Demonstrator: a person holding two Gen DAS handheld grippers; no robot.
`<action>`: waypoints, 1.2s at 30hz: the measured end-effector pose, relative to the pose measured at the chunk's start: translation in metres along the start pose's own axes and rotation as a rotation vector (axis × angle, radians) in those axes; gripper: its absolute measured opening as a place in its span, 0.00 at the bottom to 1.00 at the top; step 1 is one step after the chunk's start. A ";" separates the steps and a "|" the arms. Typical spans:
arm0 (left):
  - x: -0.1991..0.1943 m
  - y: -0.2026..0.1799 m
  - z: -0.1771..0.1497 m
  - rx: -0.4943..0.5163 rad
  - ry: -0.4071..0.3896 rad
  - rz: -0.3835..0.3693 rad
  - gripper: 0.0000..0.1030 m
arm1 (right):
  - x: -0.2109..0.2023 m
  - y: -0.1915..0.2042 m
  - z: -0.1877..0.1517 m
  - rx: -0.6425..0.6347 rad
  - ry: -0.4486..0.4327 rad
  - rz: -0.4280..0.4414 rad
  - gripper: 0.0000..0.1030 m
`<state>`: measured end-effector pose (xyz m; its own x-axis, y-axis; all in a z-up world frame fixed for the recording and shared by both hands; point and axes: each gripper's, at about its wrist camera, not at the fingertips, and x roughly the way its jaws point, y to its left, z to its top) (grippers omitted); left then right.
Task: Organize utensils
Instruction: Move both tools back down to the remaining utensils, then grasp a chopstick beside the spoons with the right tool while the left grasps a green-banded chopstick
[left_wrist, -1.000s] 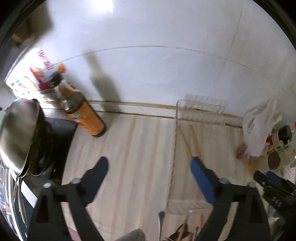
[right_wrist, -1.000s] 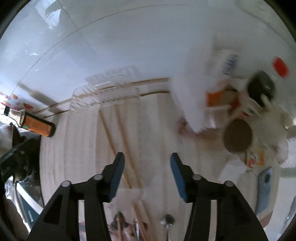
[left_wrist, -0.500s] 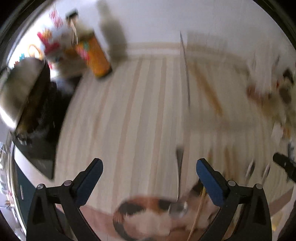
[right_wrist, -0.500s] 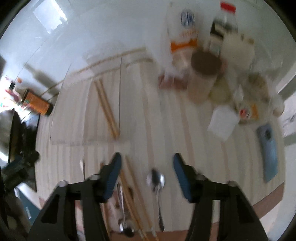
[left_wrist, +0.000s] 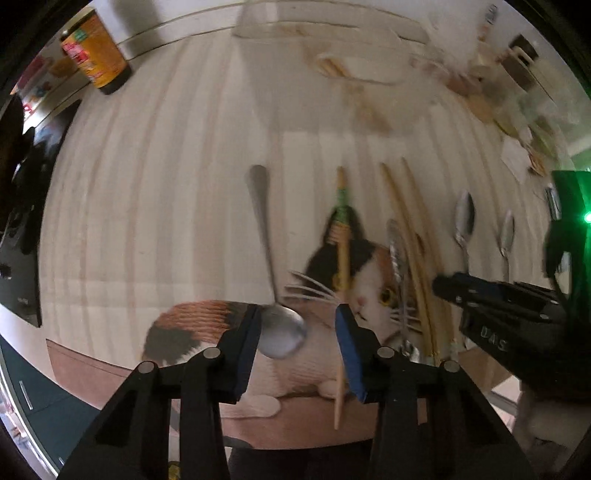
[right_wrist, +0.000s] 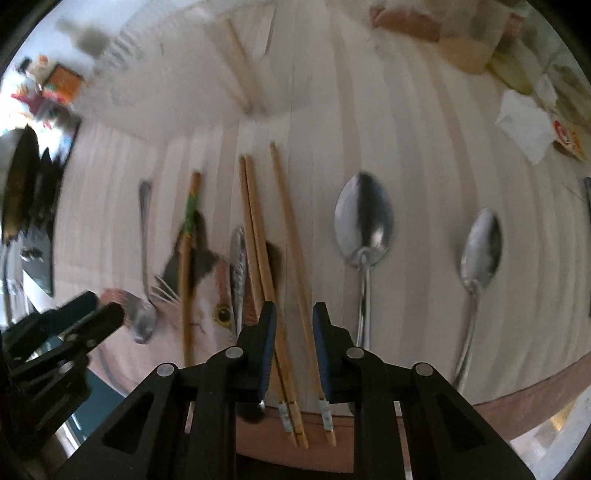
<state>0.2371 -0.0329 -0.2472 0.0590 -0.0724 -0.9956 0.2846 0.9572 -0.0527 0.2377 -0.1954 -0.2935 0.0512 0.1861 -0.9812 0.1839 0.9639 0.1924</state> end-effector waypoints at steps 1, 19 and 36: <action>0.002 -0.004 -0.001 0.008 0.007 -0.006 0.37 | 0.007 -0.002 -0.001 0.004 0.013 -0.016 0.17; 0.058 -0.065 0.041 0.129 0.065 0.046 0.09 | -0.010 -0.075 -0.027 0.191 -0.004 -0.036 0.07; 0.060 -0.047 0.024 0.085 0.070 0.030 0.05 | -0.001 -0.058 -0.033 0.143 0.028 -0.088 0.07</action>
<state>0.2499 -0.0883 -0.3024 0.0023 -0.0213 -0.9998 0.3642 0.9311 -0.0190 0.1948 -0.2448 -0.3040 0.0021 0.1094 -0.9940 0.3243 0.9402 0.1041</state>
